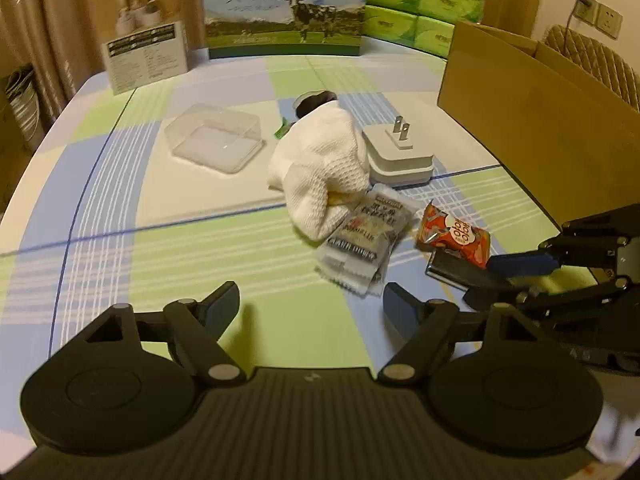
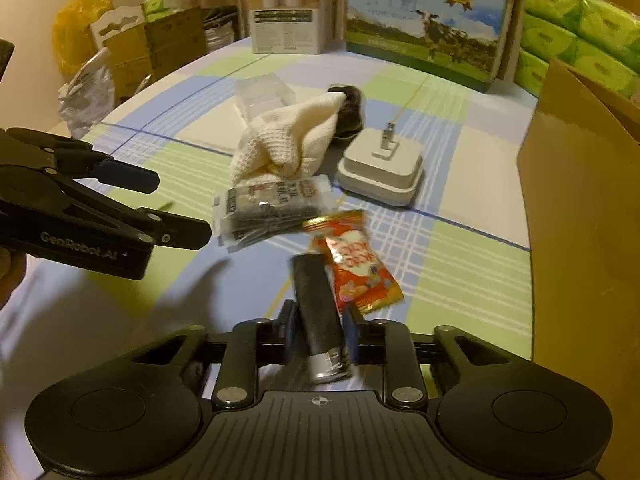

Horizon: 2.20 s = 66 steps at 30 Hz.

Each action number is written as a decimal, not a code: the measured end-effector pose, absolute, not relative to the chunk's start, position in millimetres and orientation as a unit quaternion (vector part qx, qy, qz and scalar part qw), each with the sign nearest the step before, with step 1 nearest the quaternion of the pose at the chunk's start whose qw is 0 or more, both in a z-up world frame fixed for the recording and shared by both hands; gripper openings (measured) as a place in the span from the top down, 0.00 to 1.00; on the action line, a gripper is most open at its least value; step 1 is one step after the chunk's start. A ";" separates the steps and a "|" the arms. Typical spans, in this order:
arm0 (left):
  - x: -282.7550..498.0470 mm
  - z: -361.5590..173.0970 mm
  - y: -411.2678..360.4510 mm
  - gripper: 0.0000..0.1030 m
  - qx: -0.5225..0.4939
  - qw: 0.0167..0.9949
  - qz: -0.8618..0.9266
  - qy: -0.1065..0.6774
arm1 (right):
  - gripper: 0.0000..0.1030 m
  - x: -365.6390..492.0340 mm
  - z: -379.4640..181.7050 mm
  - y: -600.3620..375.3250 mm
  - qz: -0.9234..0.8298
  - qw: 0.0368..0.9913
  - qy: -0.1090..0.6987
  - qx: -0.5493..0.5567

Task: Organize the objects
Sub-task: 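Grasp the black lighter with the right tool while the left tool grasps the snack packet, then carry the lighter and snack packet into the cardboard box and release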

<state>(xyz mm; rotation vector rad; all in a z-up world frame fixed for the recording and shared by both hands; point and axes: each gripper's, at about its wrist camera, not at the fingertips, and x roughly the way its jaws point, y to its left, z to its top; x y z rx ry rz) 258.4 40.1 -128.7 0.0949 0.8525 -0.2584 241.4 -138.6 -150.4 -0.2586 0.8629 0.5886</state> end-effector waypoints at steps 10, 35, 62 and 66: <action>281.5 -140.3 11.8 0.42 0.102 0.897 -0.173 0.393 | 0.81 245.0 -146.8 -154.9 0.237 0.870 0.425 -0.085; 194.5 -124.3 -4.5 0.51 0.092 0.892 -0.159 0.413 | 0.81 199.7 -141.6 -173.9 0.221 0.866 0.443 -0.072; 217.8 -139.7 -14.3 0.70 0.085 0.887 -0.173 0.421 | 0.82 201.8 -145.1 -164.2 0.209 0.880 0.416 -0.098; 211.7 -137.6 -16.2 0.70 0.089 0.886 -0.170 0.422 | 0.82 201.7 -137.3 -169.1 0.201 0.888 0.404 -0.088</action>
